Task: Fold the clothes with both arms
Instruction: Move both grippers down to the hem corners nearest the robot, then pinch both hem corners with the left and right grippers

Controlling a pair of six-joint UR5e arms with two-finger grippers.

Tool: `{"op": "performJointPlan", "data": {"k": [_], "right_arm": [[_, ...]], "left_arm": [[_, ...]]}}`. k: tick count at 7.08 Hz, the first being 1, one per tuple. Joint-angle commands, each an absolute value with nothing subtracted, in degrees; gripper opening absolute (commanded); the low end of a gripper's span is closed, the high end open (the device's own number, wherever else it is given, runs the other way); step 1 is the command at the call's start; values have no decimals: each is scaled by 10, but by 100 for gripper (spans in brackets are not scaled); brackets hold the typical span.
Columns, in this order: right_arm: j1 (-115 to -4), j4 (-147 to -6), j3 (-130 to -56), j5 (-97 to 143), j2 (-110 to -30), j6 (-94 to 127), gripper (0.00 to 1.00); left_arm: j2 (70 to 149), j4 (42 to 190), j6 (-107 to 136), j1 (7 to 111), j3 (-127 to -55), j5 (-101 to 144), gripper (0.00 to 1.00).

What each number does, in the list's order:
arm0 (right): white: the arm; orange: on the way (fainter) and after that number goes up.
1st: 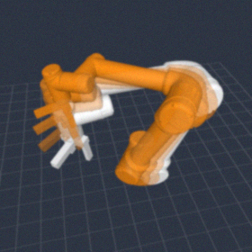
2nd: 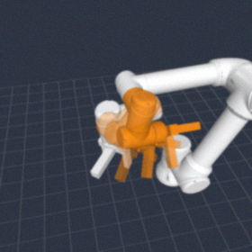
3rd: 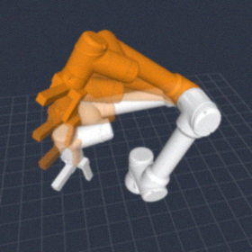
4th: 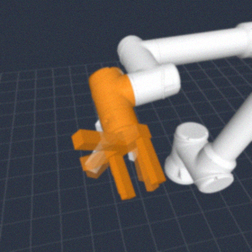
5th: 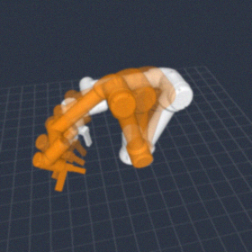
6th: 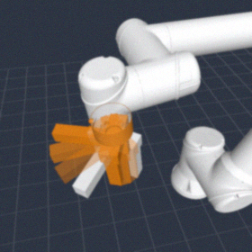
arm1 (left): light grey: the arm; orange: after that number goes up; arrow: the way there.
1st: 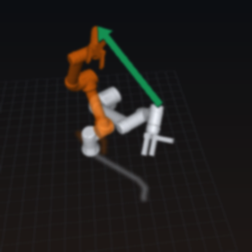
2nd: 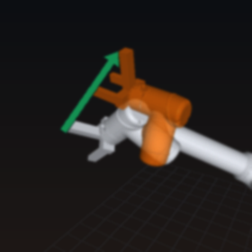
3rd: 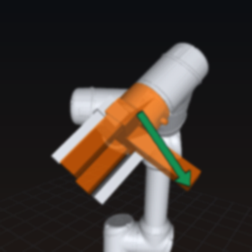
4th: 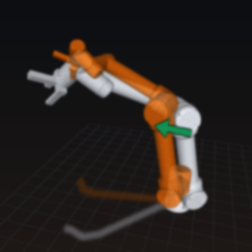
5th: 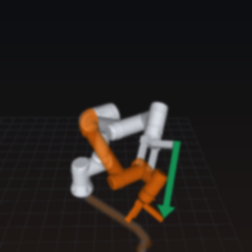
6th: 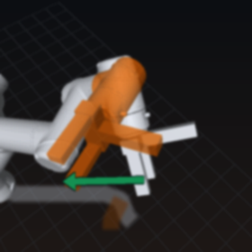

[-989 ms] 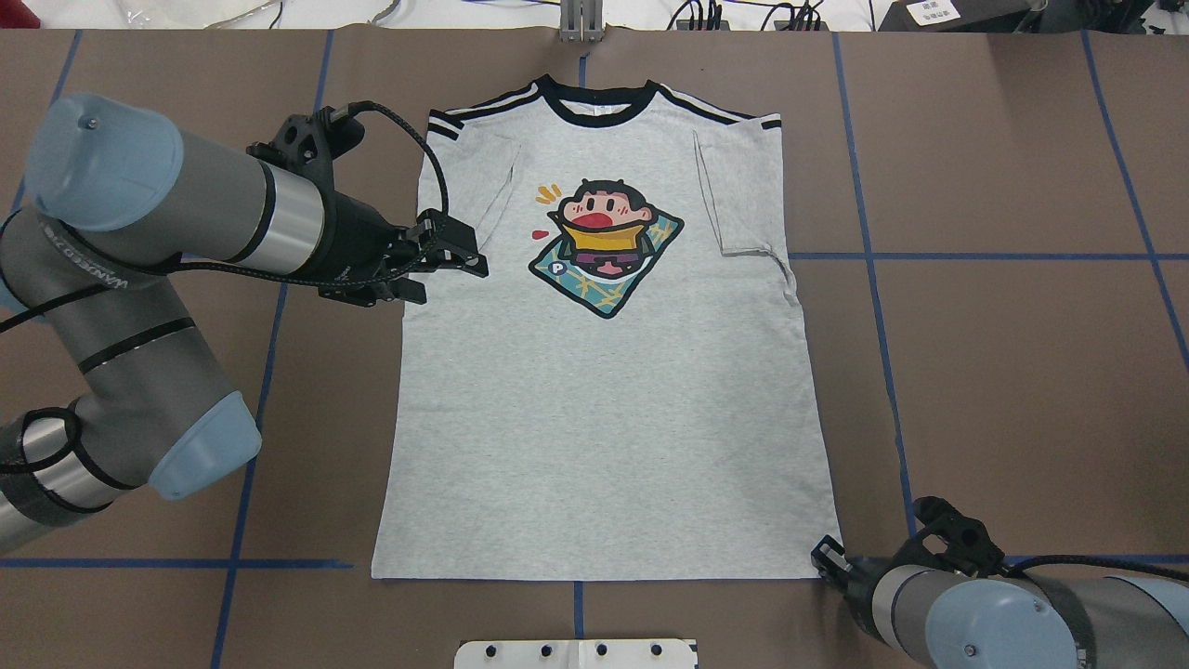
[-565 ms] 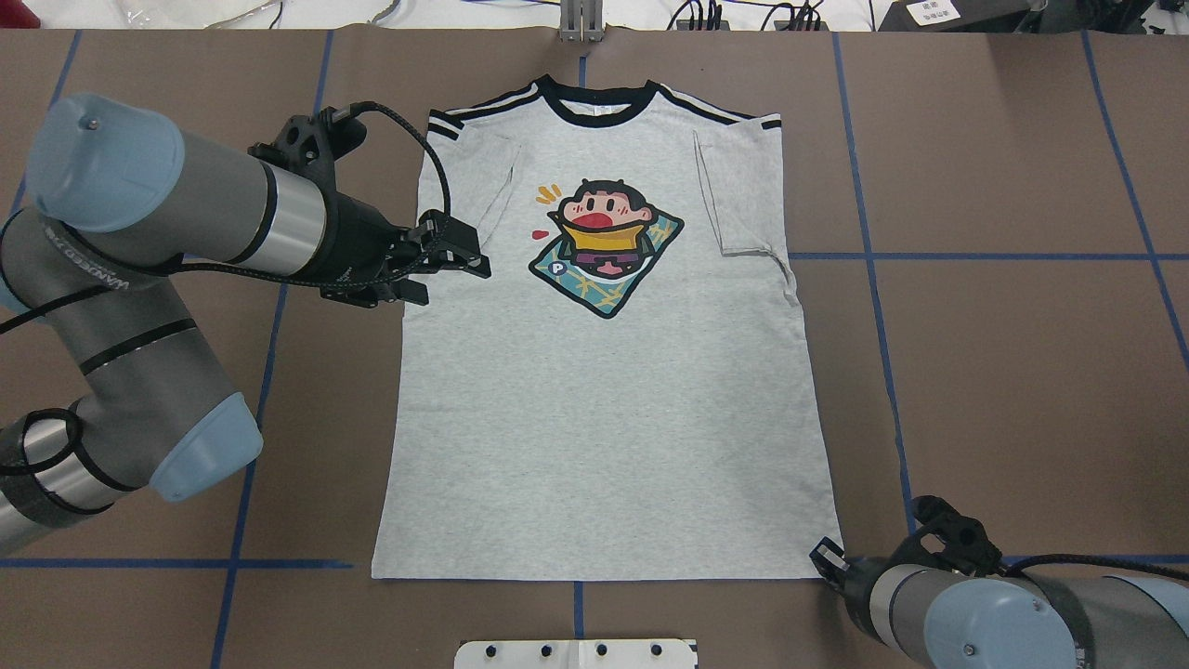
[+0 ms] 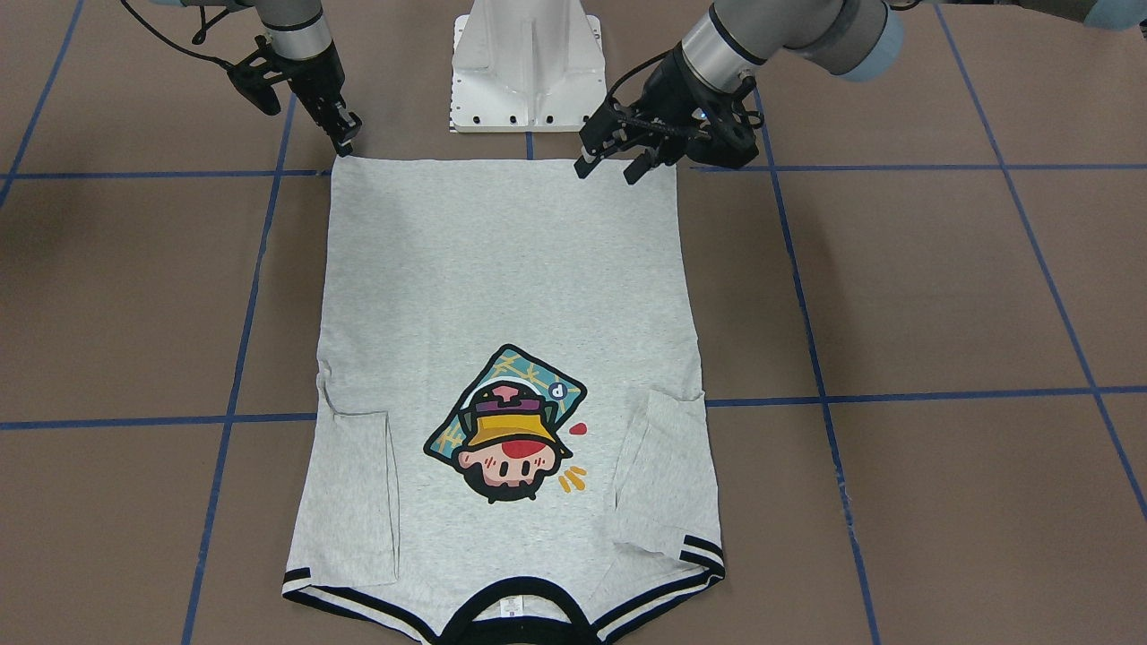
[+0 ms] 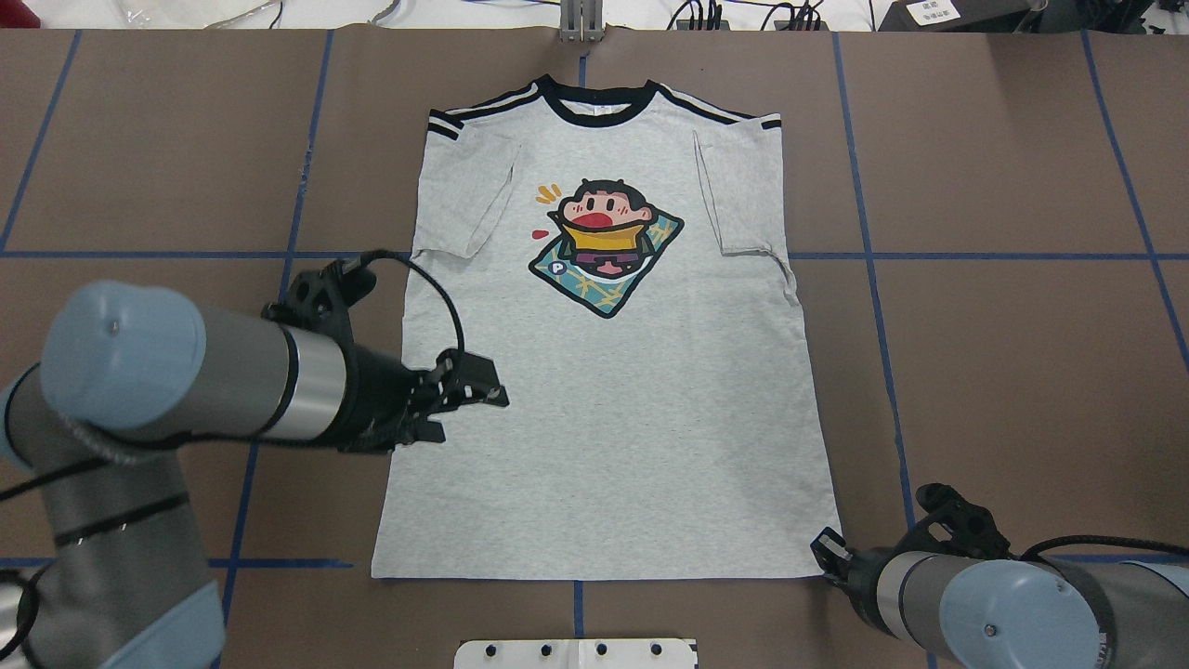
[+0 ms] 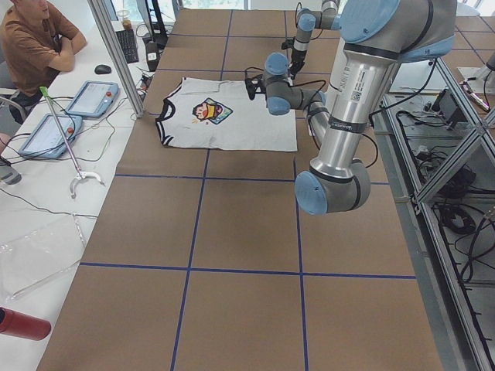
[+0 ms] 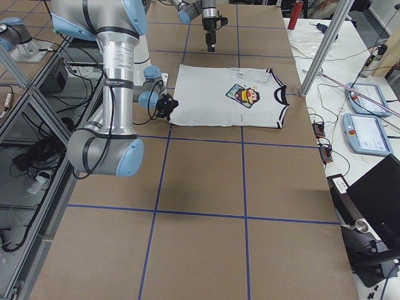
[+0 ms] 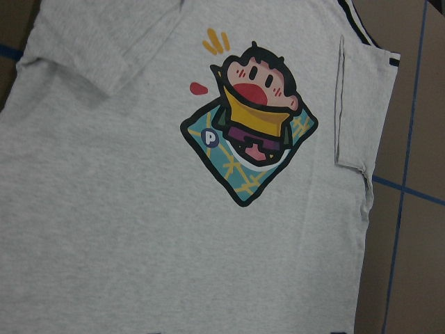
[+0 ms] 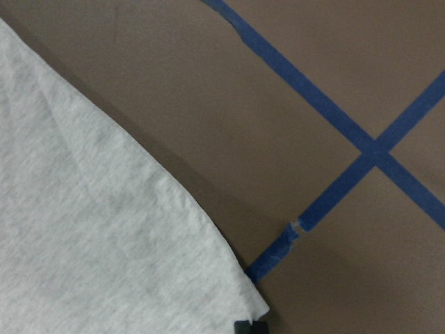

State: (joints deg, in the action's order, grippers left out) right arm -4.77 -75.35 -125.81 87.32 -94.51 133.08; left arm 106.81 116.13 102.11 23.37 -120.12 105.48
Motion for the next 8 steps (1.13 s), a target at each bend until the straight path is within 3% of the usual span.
{"op": "performJointPlan", "data": {"k": [1,4,8], "right_arm": [[-57,-753,-1259,898,-941,1331,0],[-76,-753,-1262,908,-941,1326,0],[-88,-754,-1269,908,-946,1326,0]], "left_arm": [[999,1047,1077,116,-1265,909,85],[989,960,1144,53,-1232,867,83],[989,957,1152,51,-1213,856,70]]}}
